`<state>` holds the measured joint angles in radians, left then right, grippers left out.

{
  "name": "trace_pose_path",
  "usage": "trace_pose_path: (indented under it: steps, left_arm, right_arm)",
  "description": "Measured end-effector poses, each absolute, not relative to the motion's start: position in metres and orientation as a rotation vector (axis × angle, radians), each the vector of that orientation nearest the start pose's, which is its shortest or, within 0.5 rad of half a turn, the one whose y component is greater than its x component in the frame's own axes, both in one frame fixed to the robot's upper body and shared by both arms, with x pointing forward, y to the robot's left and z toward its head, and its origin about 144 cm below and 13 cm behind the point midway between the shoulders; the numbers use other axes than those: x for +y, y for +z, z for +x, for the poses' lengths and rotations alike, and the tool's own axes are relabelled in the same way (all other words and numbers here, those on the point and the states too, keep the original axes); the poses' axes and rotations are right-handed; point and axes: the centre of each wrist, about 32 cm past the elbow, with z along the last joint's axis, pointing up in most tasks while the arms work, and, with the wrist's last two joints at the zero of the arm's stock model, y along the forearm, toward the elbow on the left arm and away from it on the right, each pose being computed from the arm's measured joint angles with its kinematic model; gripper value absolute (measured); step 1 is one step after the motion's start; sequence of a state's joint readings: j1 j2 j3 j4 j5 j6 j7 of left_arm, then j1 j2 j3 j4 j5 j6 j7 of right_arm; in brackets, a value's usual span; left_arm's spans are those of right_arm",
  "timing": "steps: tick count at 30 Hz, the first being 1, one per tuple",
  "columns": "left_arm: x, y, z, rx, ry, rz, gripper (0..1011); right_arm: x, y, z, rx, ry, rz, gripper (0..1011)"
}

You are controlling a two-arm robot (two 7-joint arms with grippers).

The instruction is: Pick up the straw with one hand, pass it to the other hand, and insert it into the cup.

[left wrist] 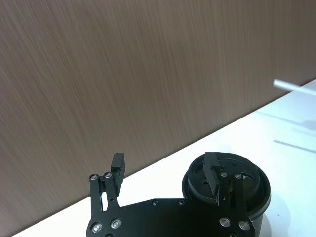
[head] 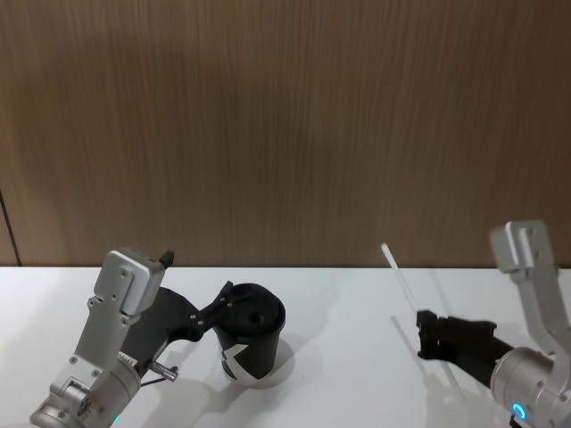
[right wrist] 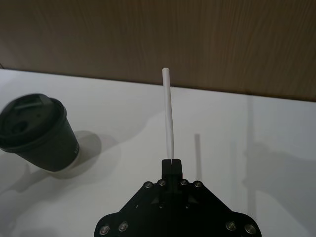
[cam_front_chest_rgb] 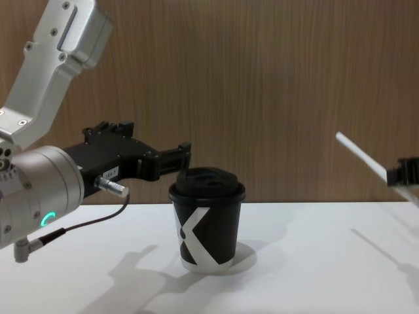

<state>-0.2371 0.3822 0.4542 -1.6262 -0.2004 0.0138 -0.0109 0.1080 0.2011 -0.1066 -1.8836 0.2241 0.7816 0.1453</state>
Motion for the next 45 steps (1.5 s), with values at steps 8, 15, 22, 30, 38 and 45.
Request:
trace_pose_path:
  steps: [8, 15, 22, 30, 38, 45]
  left_arm:
    - [0.198, 1.204, 0.492, -0.268, 1.124, 0.061, 1002]
    - [0.198, 1.205, 0.492, -0.270, 1.125, 0.059, 1002]
    - [0.198, 1.208, 0.491, -0.279, 1.125, 0.055, 1002]
    - [0.198, 1.213, 0.493, -0.287, 1.113, 0.047, 1002]
    - [0.198, 1.219, 0.498, -0.296, 1.079, 0.025, 1002]
    - [0.200, 1.225, 0.503, -0.296, 1.029, -0.010, 1002]
  right_arm:
    - [-0.241, 1.273, 0.464, 0.270, -1.162, -0.160, 0]
    - [-0.247, 1.280, 0.465, 0.248, -1.067, -0.036, 0]
    - [-0.248, 1.286, 0.466, 0.231, -1.008, 0.036, 0]
    - [-0.250, 1.291, 0.466, 0.218, -0.964, 0.096, 0]
    - [-0.251, 1.293, 0.467, 0.210, -0.936, 0.132, 0]
    - [-0.251, 1.294, 0.468, 0.206, -0.912, 0.157, 0]
